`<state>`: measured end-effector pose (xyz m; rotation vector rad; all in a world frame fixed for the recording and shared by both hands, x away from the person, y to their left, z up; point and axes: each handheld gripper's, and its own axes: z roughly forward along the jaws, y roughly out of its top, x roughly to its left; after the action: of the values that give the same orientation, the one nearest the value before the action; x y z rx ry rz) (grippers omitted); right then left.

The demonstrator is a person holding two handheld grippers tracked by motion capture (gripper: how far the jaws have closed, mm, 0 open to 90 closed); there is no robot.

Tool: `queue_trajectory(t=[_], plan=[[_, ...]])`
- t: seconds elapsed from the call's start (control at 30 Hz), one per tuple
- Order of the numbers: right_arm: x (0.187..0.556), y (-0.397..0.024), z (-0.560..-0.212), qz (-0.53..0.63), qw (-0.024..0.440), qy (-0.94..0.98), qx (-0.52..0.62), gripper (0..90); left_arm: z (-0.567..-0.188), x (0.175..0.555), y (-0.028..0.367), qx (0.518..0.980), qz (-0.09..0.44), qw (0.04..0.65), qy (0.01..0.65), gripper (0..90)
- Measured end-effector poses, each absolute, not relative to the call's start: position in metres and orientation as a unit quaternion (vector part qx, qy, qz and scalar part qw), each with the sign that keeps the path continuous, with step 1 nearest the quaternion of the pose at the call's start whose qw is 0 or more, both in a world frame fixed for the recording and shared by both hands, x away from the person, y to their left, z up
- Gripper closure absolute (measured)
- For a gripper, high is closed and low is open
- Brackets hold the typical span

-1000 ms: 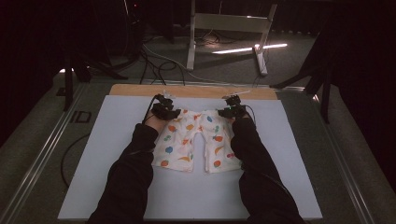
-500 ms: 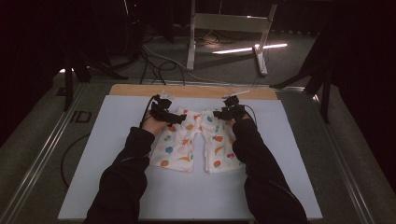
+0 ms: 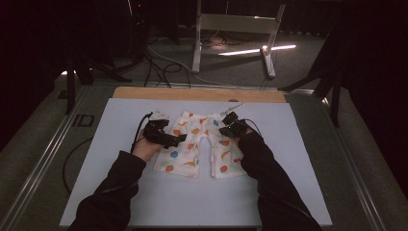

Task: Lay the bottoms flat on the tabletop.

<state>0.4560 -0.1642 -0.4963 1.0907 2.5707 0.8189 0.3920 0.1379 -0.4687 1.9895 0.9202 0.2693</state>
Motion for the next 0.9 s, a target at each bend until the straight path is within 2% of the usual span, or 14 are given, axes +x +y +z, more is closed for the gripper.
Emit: queue_trajectory(t=[0.37, 0.9], plan=[[0.459, -0.188, -0.503, 0.234, 0.135, 0.871, 0.41, 90.0, -0.468, 0.352, 0.165, 0.813, 0.124, 0.44, 0.36, 1.1], [0.459, -0.222, -0.505, 0.233, 0.142, 0.855, 0.441, 90.0, -0.475, 0.331, 0.186, 0.812, 0.126, 0.443, 0.357, 0.9]])
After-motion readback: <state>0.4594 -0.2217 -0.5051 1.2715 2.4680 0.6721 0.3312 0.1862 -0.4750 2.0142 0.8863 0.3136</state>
